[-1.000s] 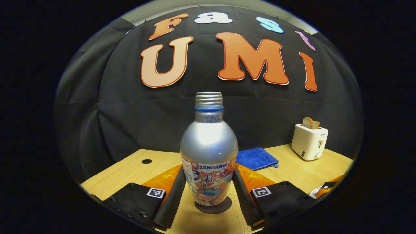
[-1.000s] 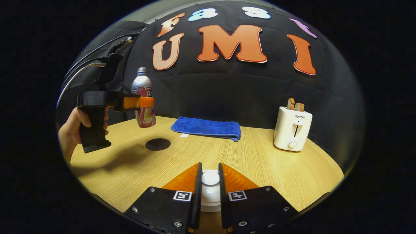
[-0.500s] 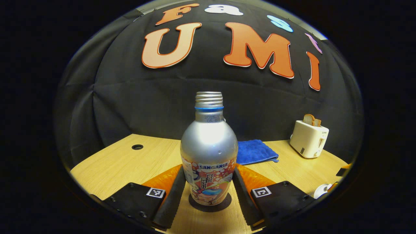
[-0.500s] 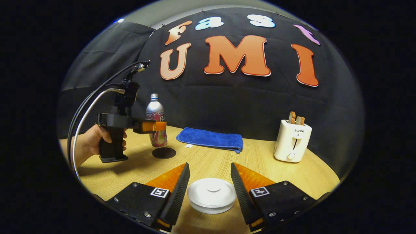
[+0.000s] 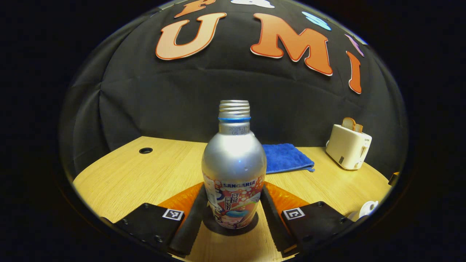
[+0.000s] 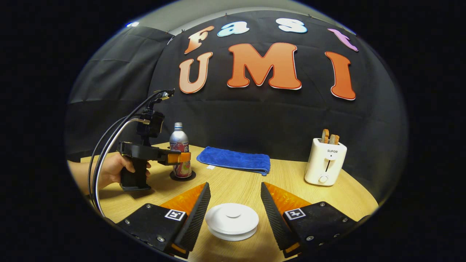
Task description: Open the teacup lid with one hand, grasp the water bottle and pour water into the teacup with the other hand; after pouring, place the water bottle on the coaster and then close the teacup lid.
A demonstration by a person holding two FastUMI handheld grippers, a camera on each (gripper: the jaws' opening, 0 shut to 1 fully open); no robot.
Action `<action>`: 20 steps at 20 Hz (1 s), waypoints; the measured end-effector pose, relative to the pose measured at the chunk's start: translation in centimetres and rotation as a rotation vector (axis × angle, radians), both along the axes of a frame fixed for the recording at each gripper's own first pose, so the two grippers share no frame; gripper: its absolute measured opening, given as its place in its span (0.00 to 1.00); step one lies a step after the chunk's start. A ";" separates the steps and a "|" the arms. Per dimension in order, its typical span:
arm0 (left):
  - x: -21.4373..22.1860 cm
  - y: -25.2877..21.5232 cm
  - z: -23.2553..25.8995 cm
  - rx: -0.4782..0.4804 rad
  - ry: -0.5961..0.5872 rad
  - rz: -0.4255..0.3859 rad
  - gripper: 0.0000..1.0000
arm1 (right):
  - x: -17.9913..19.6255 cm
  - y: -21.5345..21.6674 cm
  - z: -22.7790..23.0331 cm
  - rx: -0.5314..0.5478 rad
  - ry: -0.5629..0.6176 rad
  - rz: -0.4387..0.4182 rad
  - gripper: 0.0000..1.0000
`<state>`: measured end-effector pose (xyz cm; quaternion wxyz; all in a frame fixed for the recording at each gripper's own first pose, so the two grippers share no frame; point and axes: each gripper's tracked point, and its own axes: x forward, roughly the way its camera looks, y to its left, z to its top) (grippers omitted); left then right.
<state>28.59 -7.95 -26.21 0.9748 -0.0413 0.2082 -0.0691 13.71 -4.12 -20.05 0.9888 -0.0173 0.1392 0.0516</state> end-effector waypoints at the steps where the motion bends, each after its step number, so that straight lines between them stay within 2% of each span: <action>1: -0.1 -0.1 -0.3 0.000 0.004 -0.002 0.83 | 0.1 0.1 0.1 0.006 -0.001 0.003 0.84; 3: -0.4 -0.3 -1.2 -0.014 0.037 -0.018 0.87 | 0.2 0.2 0.2 0.011 0.000 0.002 0.83; 5: -0.5 -0.1 -1.9 -0.023 0.054 0.002 0.99 | 0.3 0.1 0.5 0.006 -0.009 -0.006 0.84; 8: -1.4 0.0 -1.7 -0.050 0.055 -0.001 0.97 | 0.3 0.2 1.1 0.009 -0.023 -0.016 0.85; 12: -3.1 0.1 1.0 -0.028 0.006 -0.016 0.97 | 0.2 0.6 2.5 0.025 -0.048 -0.027 0.87; 16: -5.0 -0.2 5.9 0.000 -0.112 -0.032 0.97 | 0.3 1.1 4.7 0.033 -0.098 -0.047 0.94; 20: -7.8 0.2 11.2 -0.011 -0.221 -0.023 0.97 | 0.1 0.9 6.8 0.022 -0.147 -0.082 0.95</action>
